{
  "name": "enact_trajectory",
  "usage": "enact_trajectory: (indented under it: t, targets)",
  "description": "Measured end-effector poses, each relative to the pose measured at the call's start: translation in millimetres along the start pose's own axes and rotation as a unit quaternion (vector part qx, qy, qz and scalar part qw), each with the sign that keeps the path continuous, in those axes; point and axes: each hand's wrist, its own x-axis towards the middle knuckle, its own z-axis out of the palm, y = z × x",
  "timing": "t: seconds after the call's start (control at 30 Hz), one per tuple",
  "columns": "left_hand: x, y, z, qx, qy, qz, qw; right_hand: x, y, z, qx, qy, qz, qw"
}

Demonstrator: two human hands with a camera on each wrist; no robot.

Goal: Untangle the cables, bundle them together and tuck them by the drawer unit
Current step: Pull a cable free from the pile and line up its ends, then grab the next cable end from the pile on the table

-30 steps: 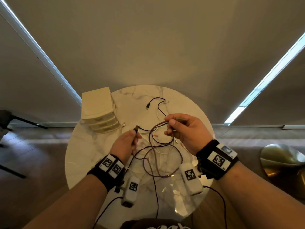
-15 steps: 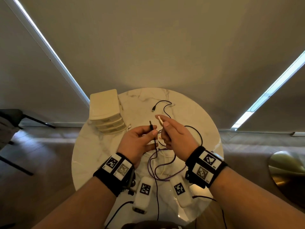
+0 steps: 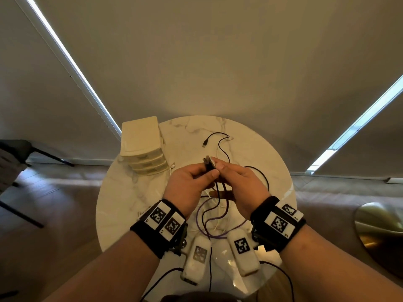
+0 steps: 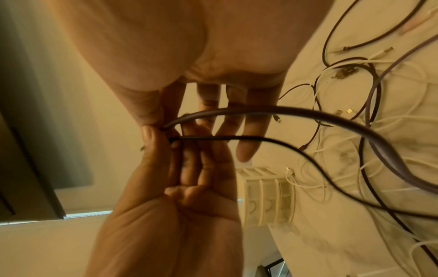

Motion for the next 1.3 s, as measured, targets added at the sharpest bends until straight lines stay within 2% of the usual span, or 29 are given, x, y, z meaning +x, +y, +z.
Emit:
enact_trajectory:
  t: [0.1,0.17,0.23,0.3,0.4,0.47,0.53,0.57,0.6,0.63,0.7,0.73,0.8,0.9,1.0,1.07,1.13,1.17,1.2,1.23,1.3]
  targets:
    - [0.7,9.4,-0.5,-0.050,-0.024,-0.007,0.998,1.1,1.2,-0.8,0.000,-0.053,0.016,0.998]
    - [4.3,21.1,-0.7,-0.077,-0.012,-0.009,0.997,3.7,8.9,-1.0,-0.019,-0.100,0.034,0.994]
    - [12.4,35.5,-2.5,-0.138,0.019,-0.004,0.990,4.3,22.3,-1.9,-0.106,-0.136,0.022,0.985]
    - [22.4,53.1,-10.5,-0.239,0.036,0.010,0.970,4.6,36.6,-9.0,-0.241,-0.153,0.014,0.958]
    - [34.3,80.9,-41.0,-0.354,0.054,0.031,0.933,5.0,55.3,-35.6,-0.366,-0.117,0.071,0.921]
    - [40.5,92.5,-63.0,-0.372,0.074,0.032,0.925,5.0,60.0,-52.7,-0.439,-0.065,0.110,0.889]
    - [44.4,89.7,-72.0,-0.318,0.100,0.021,0.942,7.8,52.0,-59.6,-0.468,0.009,0.102,0.878]
    - [44.4,84.0,-69.3,-0.244,0.114,0.019,0.963,9.8,42.0,-58.9,-0.467,0.042,0.078,0.880]
    - [43.6,75.3,-63.2,-0.129,0.117,0.021,0.985,12.1,28.7,-56.3,-0.465,0.063,0.043,0.882]
    - [41.7,64.2,-53.3,0.015,0.098,0.030,0.995,14.6,14.1,-52.9,-0.467,0.068,0.005,0.881]
    - [37.8,42.0,-28.0,0.245,-0.003,0.047,0.969,17.5,-14.9,-43.8,-0.495,0.048,-0.058,0.866]
    - [36.3,34.5,-15.5,0.310,-0.043,0.053,0.948,17.5,-26.4,-41.4,-0.511,0.033,-0.076,0.856]
    - [37.5,26.3,3.8,0.370,-0.082,0.076,0.922,14.6,-42.5,-43.8,-0.528,0.012,-0.096,0.844]
    - [44.0,23.3,13.7,0.396,-0.117,0.076,0.908,3.5,-49.1,-59.5,-0.508,-0.009,-0.087,0.857]
    - [46.8,21.3,17.6,0.350,-0.189,0.083,0.914,-6.3,-43.1,-70.1,-0.498,-0.036,-0.077,0.863]
    - [48.5,20.2,27.4,0.352,-0.217,0.100,0.905,-11.8,-40.7,-75.3,-0.486,-0.030,-0.089,0.869]
    - [54.0,19.2,37.2,0.365,-0.193,0.119,0.903,-18.3,-42.2,-83.4,-0.439,0.006,-0.099,0.893]
    - [57.6,19.5,41.0,0.360,-0.162,0.127,0.910,-21.6,-42.8,-89.5,-0.407,0.029,-0.088,0.909]
    - [62.8,21.7,43.3,0.327,-0.120,0.126,0.929,-24.5,-42.4,-97.7,-0.385,0.050,-0.065,0.919]
    - [67.7,26.1,45.0,0.261,-0.078,0.114,0.955,-27.4,-41.8,-106.6,-0.384,0.072,-0.037,0.920]
    - [73.2,41.2,49.6,0.077,-0.021,0.076,0.994,-34.0,-38.0,-129.3,-0.435,0.136,-0.020,0.890]
